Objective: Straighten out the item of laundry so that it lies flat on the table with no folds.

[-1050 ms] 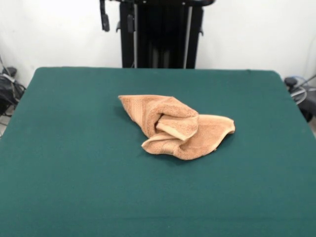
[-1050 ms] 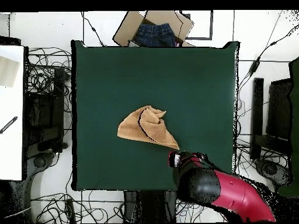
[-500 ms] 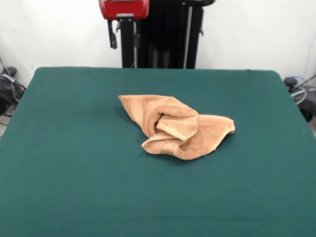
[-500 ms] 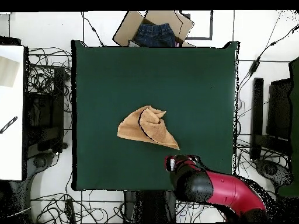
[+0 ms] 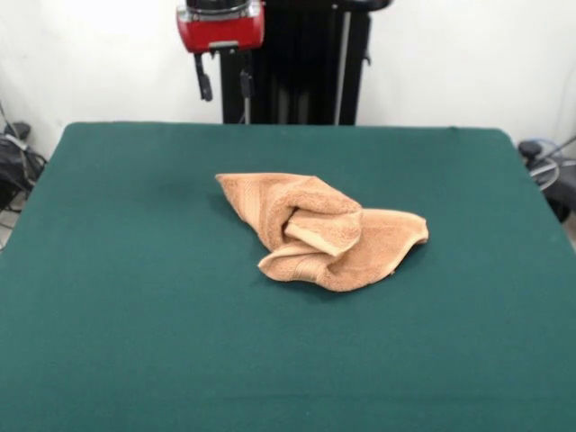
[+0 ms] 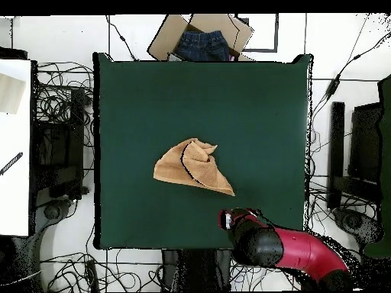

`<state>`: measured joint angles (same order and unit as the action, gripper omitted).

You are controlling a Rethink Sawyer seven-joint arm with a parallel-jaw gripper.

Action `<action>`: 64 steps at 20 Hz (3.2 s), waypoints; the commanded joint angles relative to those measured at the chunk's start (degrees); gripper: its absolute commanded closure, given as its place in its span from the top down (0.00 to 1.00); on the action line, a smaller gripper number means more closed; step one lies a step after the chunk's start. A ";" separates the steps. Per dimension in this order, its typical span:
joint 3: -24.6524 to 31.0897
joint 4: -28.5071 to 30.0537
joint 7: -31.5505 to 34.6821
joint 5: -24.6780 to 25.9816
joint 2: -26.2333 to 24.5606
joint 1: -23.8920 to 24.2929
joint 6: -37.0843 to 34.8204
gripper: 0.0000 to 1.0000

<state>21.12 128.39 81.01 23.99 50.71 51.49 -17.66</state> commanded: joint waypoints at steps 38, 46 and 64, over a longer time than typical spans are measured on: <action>-9.53 4.73 21.07 -8.65 1.90 -31.76 11.01 1.00; -15.42 4.09 24.22 -16.63 0.84 -44.26 12.89 1.00; -17.93 -0.87 23.17 -26.04 -0.07 -59.72 8.47 1.00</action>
<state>3.89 130.65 92.01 1.13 52.88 -8.01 -7.28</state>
